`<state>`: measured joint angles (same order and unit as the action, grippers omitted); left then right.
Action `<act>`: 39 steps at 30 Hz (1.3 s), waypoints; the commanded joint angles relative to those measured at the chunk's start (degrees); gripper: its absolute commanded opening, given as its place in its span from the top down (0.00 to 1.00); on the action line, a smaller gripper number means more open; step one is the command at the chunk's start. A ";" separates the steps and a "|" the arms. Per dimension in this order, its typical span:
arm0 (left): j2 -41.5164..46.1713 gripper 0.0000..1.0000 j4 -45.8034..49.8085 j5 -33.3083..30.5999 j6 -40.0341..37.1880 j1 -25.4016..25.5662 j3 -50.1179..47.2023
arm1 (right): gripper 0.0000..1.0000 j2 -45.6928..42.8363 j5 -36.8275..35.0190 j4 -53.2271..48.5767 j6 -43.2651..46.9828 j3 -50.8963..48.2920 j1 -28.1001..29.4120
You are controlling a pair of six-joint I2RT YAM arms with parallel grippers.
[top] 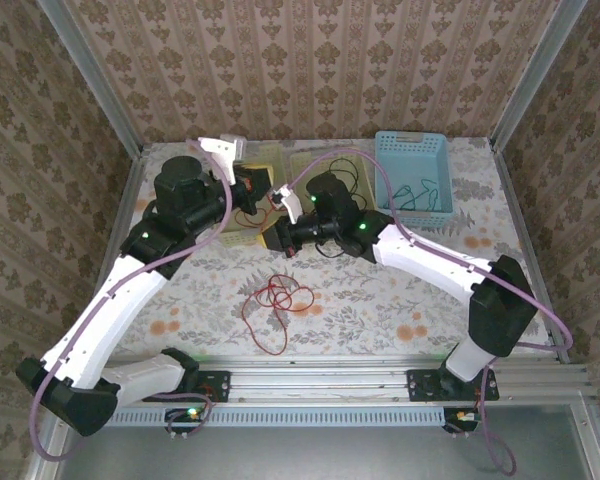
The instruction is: Untangle the cables
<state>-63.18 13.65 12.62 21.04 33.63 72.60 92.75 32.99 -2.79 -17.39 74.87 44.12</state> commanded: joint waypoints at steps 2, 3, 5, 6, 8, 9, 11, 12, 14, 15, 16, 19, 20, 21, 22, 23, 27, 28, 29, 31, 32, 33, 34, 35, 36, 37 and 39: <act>3.06 1.00 -0.02 -10.02 2.74 -2.43 -1.62 | 1.00 -5.21 1.73 -0.29 0.86 -4.03 -0.83; 3.60 1.00 -0.23 -11.51 3.83 -3.81 -2.38 | 1.00 -6.68 3.19 -1.18 1.30 -5.31 -1.19; 4.83 1.00 -0.74 -13.59 6.32 -6.85 -4.08 | 1.00 -9.54 5.65 -3.89 2.46 -7.39 -1.73; 5.37 1.00 -0.86 -14.18 7.48 -9.23 -4.92 | 1.00 -11.24 7.25 -5.48 3.15 -8.52 -2.13; 6.21 1.00 -0.90 -14.64 8.64 -12.47 -6.59 | 1.00 -14.98 8.01 -8.67 4.25 -10.38 -3.07; 6.81 1.00 -0.91 -14.51 9.46 -14.00 -7.44 | 1.00 -16.78 7.69 -10.05 4.50 -11.42 -3.82; 7.47 1.00 -1.10 -13.46 10.55 -16.27 -8.98 | 1.00 -20.19 6.57 -11.42 4.35 -13.67 -5.88; 7.86 1.00 -1.21 -13.21 11.05 -17.15 -9.67 | 1.00 -21.98 6.31 -11.39 3.93 -15.07 -7.47; 8.37 1.00 -1.18 -12.64 11.31 -18.00 -10.83 | 1.00 -24.96 5.62 -10.36 2.44 -17.42 -10.96; 8.55 1.00 -1.10 -12.38 11.15 -18.06 -11.21 | 1.00 -26.15 5.51 -9.26 1.26 -18.69 -12.86; 8.64 1.00 -0.85 -12.28 11.04 -18.07 -11.54 | 1.00 -27.03 5.73 -7.73 -0.01 -19.63 -14.96; 8.86 1.00 -1.12 -10.96 11.03 -18.07 -12.69 | 1.00 -27.14 6.80 -4.69 -2.39 -20.02 -17.98; 8.95 1.00 -1.43 -10.48 11.04 -18.07 -13.06 | 1.00 -26.49 6.74 -4.64 -2.27 -19.37 -17.95; 8.95 1.00 -1.97 -9.44 11.04 -18.06 -13.55 | 1.00 -25.34 6.97 -4.32 -2.46 -18.55 -17.93; 8.86 1.00 -2.53 -8.46 11.25 -18.07 -14.00 | 1.00 -24.13 7.42 -3.65 -2.97 -17.70 -17.93; 8.73 1.00 -3.02 -7.59 11.46 -18.07 -14.42 | 1.00 -23.01 7.52 -2.72 -3.53 -17.15 -17.78; 7.37 1.00 -5.94 -4.29 12.05 -17.87 -16.66 | 1.00 -15.83 5.60 3.13 -6.14 -13.18 -16.26; 6.71 1.00 -6.46 -4.19 12.01 -17.87 -17.02 | 1.00 -13.74 5.18 3.85 -6.11 -11.36 -15.56; 5.74 1.00 -7.19 -4.18 11.72 -17.81 -17.43 | 1.00 -10.22 4.63 4.49 -5.78 -8.83 -14.70; 3.69 1.00 -8.07 -4.72 10.91 -17.81 -17.43 | 1.00 -4.46 3.60 4.52 -5.00 -3.23 -13.12; 2.53 1.00 -8.51 -5.05 10.11 -17.81 -17.17 | 1.00 -1.10 3.21 4.16 -4.62 0.28 -12.39; 1.39 1.00 -8.84 -5.75 9.44 -17.81 -16.77 | 1.00 2.38 2.68 3.73 -4.41 3.46 -11.77; 0.50 1.00 -9.29 -6.27 8.90 -17.87 -16.55 | 1.00 5.52 2.68 2.93 -4.08 6.94 -11.33; -0.54 1.00 -10.02 -6.97 8.26 -17.95 -16.43 | 1.00 9.41 2.90 1.34 -3.47 11.08 -10.96; -1.68 1.00 -10.78 -7.99 7.81 -18.05 -16.35 | 1.00 13.49 3.04 -1.16 -2.79 15.51 -10.73; -2.72 1.00 -11.65 -8.78 7.58 -18.14 -16.50 | 1.00 16.75 3.09 -3.63 -2.07 19.45 -10.49; -6.04 1.00 -13.84 -9.71 6.42 -18.32 -16.79 | 1.00 24.14 2.58 -9.22 -0.98 28.11 -10.20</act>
<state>-66.46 4.58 5.17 30.22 15.97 55.86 109.73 36.34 -4.38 -20.69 95.22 33.56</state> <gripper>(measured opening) 0.052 0.067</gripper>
